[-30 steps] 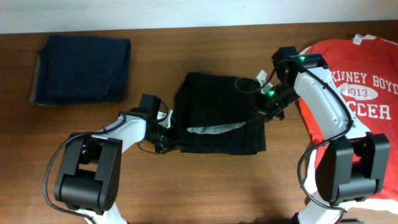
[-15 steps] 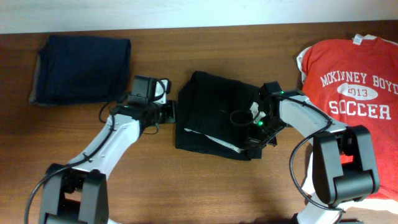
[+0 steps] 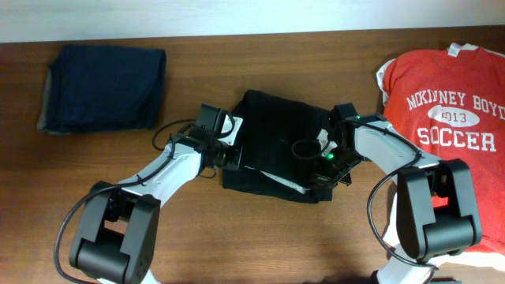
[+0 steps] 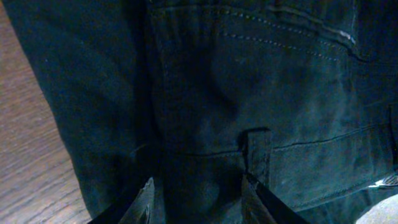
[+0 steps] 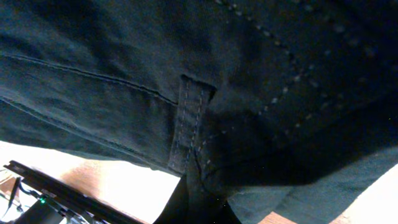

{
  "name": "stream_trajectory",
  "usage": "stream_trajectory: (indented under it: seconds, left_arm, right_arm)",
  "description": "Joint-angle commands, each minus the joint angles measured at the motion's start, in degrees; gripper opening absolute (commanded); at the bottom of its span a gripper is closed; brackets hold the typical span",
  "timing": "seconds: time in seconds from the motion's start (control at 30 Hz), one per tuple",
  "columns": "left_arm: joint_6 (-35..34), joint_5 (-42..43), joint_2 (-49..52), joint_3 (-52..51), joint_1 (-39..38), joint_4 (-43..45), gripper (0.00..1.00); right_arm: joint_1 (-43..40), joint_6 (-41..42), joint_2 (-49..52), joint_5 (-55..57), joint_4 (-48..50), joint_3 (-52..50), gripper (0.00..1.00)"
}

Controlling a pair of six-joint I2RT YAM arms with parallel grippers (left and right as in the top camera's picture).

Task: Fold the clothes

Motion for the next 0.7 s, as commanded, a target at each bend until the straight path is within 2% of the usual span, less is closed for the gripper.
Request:
stream_trajectory:
  seconds: [0.0, 0.07, 0.1, 0.17, 0.2, 0.27, 0.3, 0.37, 0.47, 0.53, 0.67]
  left_arm:
    - [1.14, 0.22, 0.70, 0.04, -0.44, -0.87, 0.40]
    - [1.14, 0.22, 0.94, 0.04, -0.57, -0.55, 0.22]
    - [1.14, 0.22, 0.94, 0.04, -0.55, -0.44, 0.19]
    - [1.14, 0.20, 0.94, 0.04, -0.55, -0.48, 0.05]
    - [1.14, 0.22, 0.94, 0.04, -0.55, -0.46, 0.01]
    - [1.14, 0.24, -0.11, 1.79, -0.55, -0.76, 0.01]
    - [1.14, 0.22, -2.40, 4.63, -0.48, -2.43, 0.01]
    - [1.11, -0.48, -9.05, 12.00, 0.57, -9.79, 0.01]
    - [1.09, -2.45, -12.63, 13.94, 0.63, -19.04, 0.01]
    - [0.37, -3.52, -9.84, 11.37, 0.59, -22.43, 0.01]
    - [-0.22, -3.96, -1.66, 6.34, 0.59, -22.03, 0.01]
  right_arm:
    - [0.31, -0.15, -0.33, 1.60, 0.50, -0.26, 0.04]
    - [0.31, -0.15, -0.35, 1.60, 0.68, -0.26, 0.04]
    - [0.31, -0.15, -0.35, 1.60, 0.68, -0.26, 0.04]
    - [0.31, -0.15, -0.35, 1.60, 0.72, -0.26, 0.04]
    - [0.31, -0.13, -0.33, 1.57, 0.72, -0.26, 0.04]
    - [0.02, -0.83, -0.35, -0.87, 0.39, 0.76, 0.04]
    - [-0.92, -2.34, -0.55, -5.95, -1.51, 3.72, 0.04]
    - [-2.40, -3.74, -1.60, -8.46, -9.05, 10.93, 0.04]
    - [-2.34, -7.10, -3.32, -8.33, -16.33, 13.60, 0.04]
    - [-2.29, -7.04, -3.28, -6.86, -15.78, 12.02, 0.04]
    - [-2.29, -6.84, -2.95, -5.53, -10.75, 5.60, 0.04]
